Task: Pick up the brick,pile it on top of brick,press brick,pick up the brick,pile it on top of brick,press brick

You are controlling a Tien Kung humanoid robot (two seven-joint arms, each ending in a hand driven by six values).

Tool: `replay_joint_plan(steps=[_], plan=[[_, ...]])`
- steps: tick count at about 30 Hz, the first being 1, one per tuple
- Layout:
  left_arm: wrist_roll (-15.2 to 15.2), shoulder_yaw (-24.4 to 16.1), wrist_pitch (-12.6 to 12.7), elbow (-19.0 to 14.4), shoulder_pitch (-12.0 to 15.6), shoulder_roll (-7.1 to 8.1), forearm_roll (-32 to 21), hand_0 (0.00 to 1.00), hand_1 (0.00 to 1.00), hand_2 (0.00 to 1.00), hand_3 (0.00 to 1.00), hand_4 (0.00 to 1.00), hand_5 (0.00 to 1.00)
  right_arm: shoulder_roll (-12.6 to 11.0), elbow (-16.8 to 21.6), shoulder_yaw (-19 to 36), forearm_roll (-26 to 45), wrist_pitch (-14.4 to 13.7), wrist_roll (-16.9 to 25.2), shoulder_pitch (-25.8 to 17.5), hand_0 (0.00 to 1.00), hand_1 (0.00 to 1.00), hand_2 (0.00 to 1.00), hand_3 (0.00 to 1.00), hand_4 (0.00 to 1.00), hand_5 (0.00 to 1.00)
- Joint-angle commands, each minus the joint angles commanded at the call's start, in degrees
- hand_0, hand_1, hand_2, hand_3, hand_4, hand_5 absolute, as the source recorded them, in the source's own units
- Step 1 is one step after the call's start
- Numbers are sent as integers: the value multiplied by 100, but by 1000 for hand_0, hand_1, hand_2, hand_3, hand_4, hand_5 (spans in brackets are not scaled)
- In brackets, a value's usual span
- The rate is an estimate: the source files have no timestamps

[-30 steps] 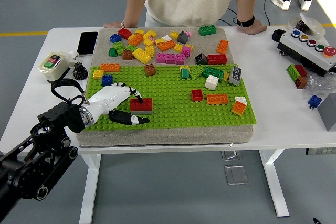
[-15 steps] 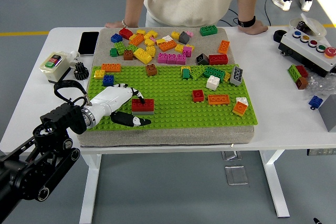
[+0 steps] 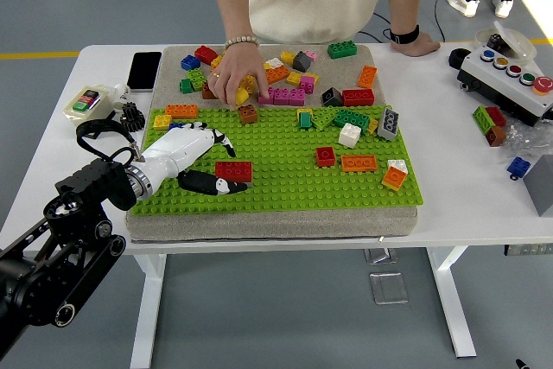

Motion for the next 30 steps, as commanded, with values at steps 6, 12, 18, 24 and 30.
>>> replay_joint_plan(steps=[6,12,18,24,30], plan=[[4,-94,25,-41,-44,22,-45,952,807,801,669,998,685,3,0,-10,3,3,-1,8,756,676,726,734,998,647],[-69,-287,214,-65,-107,105,-171,942,789,789,754,998,680,9,0,-19,-12,12,-9,20,755,675,726,734,998,647],[-188,-503,319,-76,-173,205,-283,870,777,781,813,998,669,19,0,-44,-29,16,-9,24,754,676,726,734,998,647],[-462,-536,213,95,-299,244,-144,856,819,828,888,998,494,29,0,-58,-25,6,-3,46,753,675,726,735,998,646],[-815,-494,524,391,-480,263,-311,862,818,811,843,965,213,36,0,-23,12,-6,2,38,753,675,725,733,998,646]])
